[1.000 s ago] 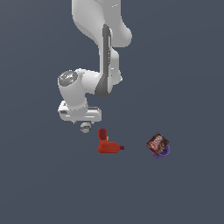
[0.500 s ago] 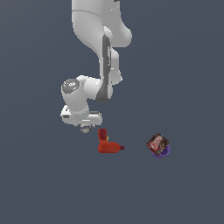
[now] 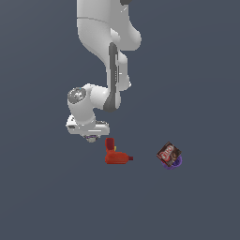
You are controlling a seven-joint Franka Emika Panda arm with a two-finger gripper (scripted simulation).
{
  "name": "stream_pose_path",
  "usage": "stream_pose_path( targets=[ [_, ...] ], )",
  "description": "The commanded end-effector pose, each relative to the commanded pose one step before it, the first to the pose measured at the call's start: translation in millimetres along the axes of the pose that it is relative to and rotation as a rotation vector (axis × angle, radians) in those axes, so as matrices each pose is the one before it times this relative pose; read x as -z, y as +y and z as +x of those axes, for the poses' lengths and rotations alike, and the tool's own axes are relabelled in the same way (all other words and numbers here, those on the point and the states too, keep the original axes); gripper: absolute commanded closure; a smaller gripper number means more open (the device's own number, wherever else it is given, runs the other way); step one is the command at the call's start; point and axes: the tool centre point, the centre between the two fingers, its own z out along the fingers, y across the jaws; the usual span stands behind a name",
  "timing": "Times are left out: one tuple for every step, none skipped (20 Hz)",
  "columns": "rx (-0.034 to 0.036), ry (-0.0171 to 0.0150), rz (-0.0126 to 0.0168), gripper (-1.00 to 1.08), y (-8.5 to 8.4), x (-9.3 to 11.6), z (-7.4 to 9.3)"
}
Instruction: Pick up a designated object from a clutter of objects.
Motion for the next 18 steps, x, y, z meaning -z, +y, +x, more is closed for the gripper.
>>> stream_pose_path(
  targets=[
    [0.00117, -0.00019, 0.00007, 1.08, -0.51, -0.89, 0.25],
    [0.0, 0.0, 0.0, 1.08, 0.0, 0.0, 0.0],
    [0.0, 0.0, 0.0, 1.08, 0.0, 0.0, 0.0],
    [0.0, 0.0, 0.0, 1.08, 0.0, 0.0, 0.0],
    [0.0, 0.0, 0.0, 1.08, 0.0, 0.0, 0.0],
    [0.0, 0.0, 0.0, 1.08, 0.0, 0.0, 0.0],
    [-0.00124, 0.0006, -0.00008, 1.08, 0.6, 0.78, -0.1],
    [0.0, 0.0, 0.0, 1.08, -0.17, 0.18, -0.07],
    [0.0, 0.0, 0.0, 1.08, -0.5, 0.53, -0.21],
    [0.0, 0.0, 0.0, 1.08, -0.83, 0.89, -0.34],
    [0.0, 0.0, 0.0, 1.08, -1.16, 1.24, -0.48],
    [0.0, 0.0, 0.0, 1.08, -1.49, 1.6, -0.62],
    [0.0, 0.0, 0.0, 1.08, -1.82, 1.95, -0.75],
    [0.0, 0.0, 0.0, 1.08, -2.15, 2.31, -0.89],
    [0.0, 0.0, 0.0, 1.08, -2.48, 2.66, -1.02],
    [0.0, 0.0, 0.0, 1.08, -2.81, 3.02, -1.16],
    [0.0, 0.0, 0.0, 1.08, -3.14, 3.37, -1.29],
    [0.0, 0.0, 0.0, 1.08, -3.47, 3.73, -1.43]
  ],
)
